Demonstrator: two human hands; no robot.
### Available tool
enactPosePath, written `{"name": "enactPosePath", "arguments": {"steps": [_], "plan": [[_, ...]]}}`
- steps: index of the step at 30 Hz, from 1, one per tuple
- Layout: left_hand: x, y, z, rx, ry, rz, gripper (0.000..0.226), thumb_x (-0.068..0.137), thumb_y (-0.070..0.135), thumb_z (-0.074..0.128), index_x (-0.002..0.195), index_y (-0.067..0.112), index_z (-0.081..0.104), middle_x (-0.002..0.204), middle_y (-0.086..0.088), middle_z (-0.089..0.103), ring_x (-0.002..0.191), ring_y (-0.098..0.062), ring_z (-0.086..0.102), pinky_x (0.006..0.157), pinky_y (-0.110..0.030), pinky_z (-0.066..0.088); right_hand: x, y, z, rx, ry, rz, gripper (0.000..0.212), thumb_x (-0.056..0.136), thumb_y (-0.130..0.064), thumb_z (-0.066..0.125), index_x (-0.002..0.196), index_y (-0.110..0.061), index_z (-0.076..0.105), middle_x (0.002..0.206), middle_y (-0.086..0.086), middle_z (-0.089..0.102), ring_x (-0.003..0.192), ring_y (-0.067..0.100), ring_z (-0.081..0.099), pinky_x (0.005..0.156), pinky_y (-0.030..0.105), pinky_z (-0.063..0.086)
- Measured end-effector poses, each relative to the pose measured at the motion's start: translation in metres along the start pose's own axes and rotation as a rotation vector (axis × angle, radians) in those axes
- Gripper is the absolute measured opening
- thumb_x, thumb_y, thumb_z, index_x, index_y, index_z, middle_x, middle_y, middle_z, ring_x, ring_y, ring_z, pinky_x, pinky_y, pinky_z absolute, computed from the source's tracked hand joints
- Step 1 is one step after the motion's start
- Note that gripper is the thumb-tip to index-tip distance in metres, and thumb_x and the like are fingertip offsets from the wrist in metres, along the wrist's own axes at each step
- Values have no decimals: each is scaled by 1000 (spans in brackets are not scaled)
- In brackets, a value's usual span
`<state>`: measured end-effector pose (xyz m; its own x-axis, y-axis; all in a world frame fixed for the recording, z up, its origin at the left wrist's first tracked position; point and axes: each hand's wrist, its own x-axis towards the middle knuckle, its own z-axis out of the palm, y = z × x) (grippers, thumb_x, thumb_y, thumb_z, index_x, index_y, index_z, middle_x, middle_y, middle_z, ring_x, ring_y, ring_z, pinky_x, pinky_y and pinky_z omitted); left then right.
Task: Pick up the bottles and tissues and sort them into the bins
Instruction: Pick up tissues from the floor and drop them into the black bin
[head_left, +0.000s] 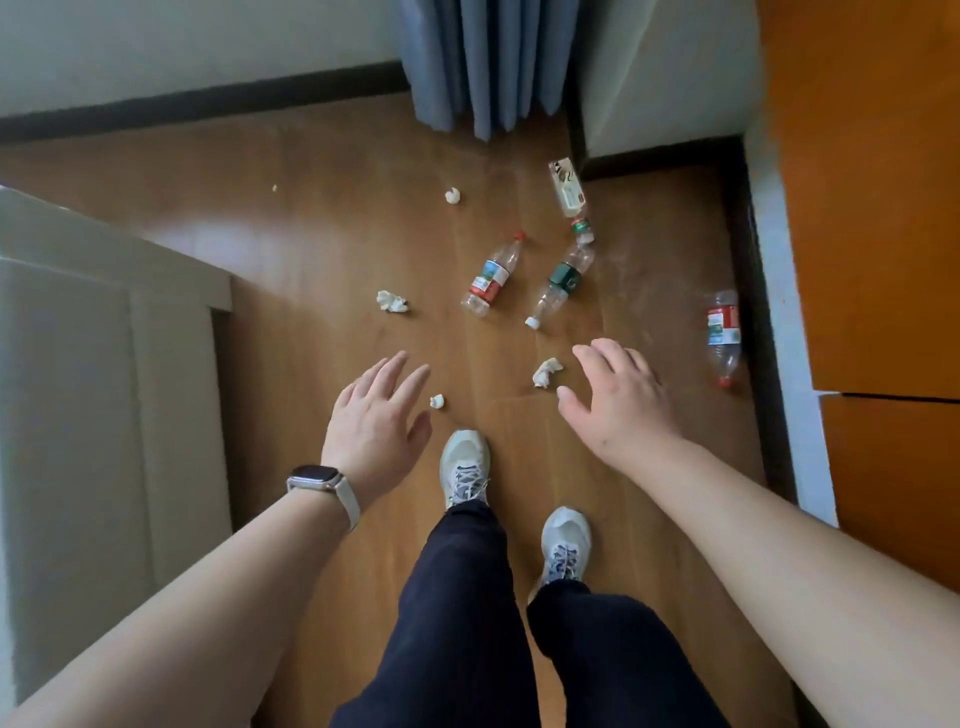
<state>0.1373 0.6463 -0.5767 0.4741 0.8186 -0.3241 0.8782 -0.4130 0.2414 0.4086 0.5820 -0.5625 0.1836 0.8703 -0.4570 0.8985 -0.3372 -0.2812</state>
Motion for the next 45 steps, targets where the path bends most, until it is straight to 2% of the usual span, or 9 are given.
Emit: {"name": "enactPosePath", "arguments": {"steps": [7, 11, 16, 21, 24, 28, 33, 40, 45], "plan": [[69, -69, 193, 22, -175, -54, 57, 91, 33, 58, 145, 22, 43, 153, -10, 38, 139, -33, 36, 108, -47, 34, 106, 56, 168, -47, -81, -6, 47, 89, -43, 51, 131, -22, 47, 135, -2, 45, 123, 23, 40, 97, 41, 36], [98, -97, 283, 13, -203, -47, 56, 89, 31, 63, 141, 18, 48, 147, -14, 45, 132, -36, 43, 100, -49, 43, 153, 91, 247, -75, -128, -14, 47, 87, -43, 54, 130, -23, 49, 132, -3, 46, 122, 23, 42, 96, 40, 38], [118, -122, 369, -34, -254, -110, 55, 87, 32, 65, 137, 17, 50, 129, -14, 56, 109, -39, 55, 81, -45, 52, 204, 121, 322, -115, -215, 5, 52, 85, -43, 57, 132, -21, 46, 129, 2, 46, 118, 27, 44, 95, 43, 42], [127, -142, 416, -77, -249, -186, 58, 87, 36, 65, 140, 20, 46, 124, -12, 53, 107, -36, 54, 75, -41, 51, 232, 132, 370, -226, -304, -10, 54, 84, -45, 61, 128, -19, 43, 122, 5, 44, 110, 28, 47, 88, 41, 47], [133, -150, 431, -52, -250, -172, 46, 89, 32, 61, 133, 21, 52, 116, -12, 55, 97, -37, 57, 69, -41, 51, 242, 131, 384, -249, -337, -4, 42, 87, -35, 61, 121, -17, 45, 115, 8, 43, 104, 30, 49, 85, 39, 47], [137, -155, 442, -34, -229, -103, 20, 92, 26, 56, 108, 13, 60, 96, -11, 54, 78, -34, 56, 57, -40, 50, 247, 127, 394, -224, -344, 9, 21, 88, -19, 56, 106, -14, 46, 104, 6, 40, 96, 32, 51, 78, 37, 44], [137, -153, 435, -62, -132, -104, 18, 94, 26, 54, 103, 11, 61, 90, -10, 54, 70, -34, 56, 53, -38, 48, 249, 124, 385, -276, -298, -46, 18, 89, -20, 51, 107, -16, 50, 102, 5, 49, 96, 29, 53, 69, 33, 36], [117, -117, 348, -98, 21, -80, 25, 82, 20, 69, 105, 13, 65, 92, -10, 59, 70, -35, 60, 49, -35, 48, 216, 96, 320, -190, -184, -78, 21, 88, -25, 52, 105, -14, 53, 100, 6, 53, 95, 30, 52, 67, 34, 35], [93, -74, 263, -116, 90, -34, 25, 81, 20, 71, 105, 13, 66, 93, -9, 60, 70, -33, 60, 51, -33, 48, 171, 76, 249, -143, -126, -64, 22, 87, -25, 51, 107, -16, 52, 102, 6, 53, 94, 28, 51, 67, 32, 33]]}}
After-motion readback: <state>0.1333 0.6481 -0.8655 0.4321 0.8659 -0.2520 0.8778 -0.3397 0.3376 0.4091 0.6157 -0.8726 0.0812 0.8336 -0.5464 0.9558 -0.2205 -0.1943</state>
